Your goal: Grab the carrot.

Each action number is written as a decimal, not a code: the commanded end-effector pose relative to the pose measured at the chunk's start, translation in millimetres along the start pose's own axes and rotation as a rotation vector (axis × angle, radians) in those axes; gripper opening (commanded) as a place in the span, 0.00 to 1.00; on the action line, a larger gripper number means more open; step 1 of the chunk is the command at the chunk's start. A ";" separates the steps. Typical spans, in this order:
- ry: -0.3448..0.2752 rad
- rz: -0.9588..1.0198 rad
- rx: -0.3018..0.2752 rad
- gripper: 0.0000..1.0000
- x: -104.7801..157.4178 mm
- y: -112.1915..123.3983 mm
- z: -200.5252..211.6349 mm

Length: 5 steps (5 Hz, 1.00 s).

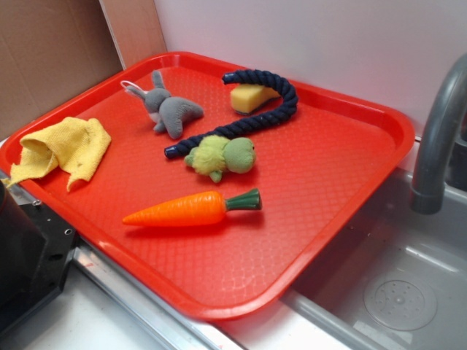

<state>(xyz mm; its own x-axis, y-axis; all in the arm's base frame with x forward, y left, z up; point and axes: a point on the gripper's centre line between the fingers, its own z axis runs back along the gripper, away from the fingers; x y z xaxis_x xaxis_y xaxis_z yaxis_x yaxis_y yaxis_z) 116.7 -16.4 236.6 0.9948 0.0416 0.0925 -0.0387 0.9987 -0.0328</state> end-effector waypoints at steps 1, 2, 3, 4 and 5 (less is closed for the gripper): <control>0.000 0.000 0.000 1.00 0.0 0.0 0.0; -0.010 -0.249 -0.022 1.00 13.3 -48.8 -53.1; -0.031 -0.503 -0.004 1.00 16.8 -80.1 -101.0; 0.032 -0.708 0.042 1.00 15.3 -94.9 -146.5; 0.042 -0.738 -0.008 1.00 18.7 -94.8 -175.6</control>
<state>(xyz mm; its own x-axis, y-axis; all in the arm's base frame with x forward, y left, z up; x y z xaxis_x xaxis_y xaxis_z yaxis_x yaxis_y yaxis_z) 159.4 -114.5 61.3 0.7604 -0.6491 0.0239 0.6490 0.7607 0.0092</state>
